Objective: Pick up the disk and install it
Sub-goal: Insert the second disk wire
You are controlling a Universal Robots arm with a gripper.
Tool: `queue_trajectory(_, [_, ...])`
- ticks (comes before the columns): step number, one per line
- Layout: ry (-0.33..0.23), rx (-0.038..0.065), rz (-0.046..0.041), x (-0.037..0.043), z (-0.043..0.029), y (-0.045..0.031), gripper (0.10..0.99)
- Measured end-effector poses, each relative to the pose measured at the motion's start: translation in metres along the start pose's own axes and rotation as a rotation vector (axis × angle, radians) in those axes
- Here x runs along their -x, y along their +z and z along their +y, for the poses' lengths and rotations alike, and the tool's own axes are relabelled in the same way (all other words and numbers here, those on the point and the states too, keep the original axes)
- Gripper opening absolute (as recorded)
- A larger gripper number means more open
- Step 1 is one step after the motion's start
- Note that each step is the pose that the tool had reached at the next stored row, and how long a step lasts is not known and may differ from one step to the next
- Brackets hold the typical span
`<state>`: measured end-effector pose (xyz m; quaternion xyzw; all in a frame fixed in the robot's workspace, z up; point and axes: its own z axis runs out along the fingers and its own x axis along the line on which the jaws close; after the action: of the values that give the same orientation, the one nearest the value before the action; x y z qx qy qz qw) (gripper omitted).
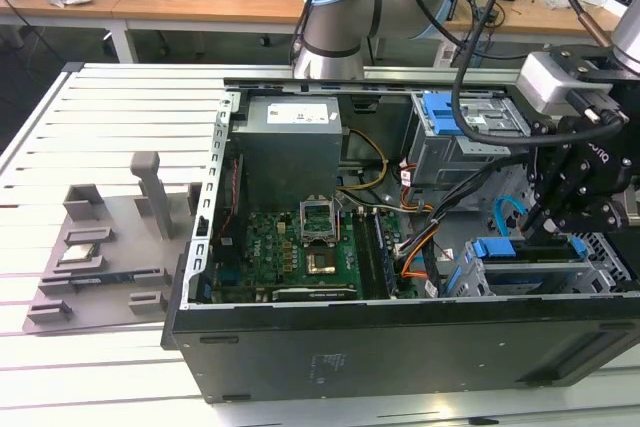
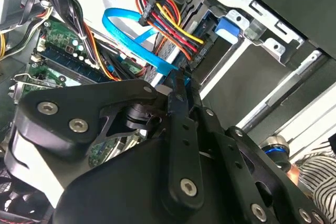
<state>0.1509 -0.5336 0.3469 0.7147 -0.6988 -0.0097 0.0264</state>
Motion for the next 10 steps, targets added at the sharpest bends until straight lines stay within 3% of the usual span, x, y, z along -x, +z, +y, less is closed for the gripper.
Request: queue_trajectory(10, [0.0,0.0,0.0009,0.0006,-0.0006,0.0081,0.161])
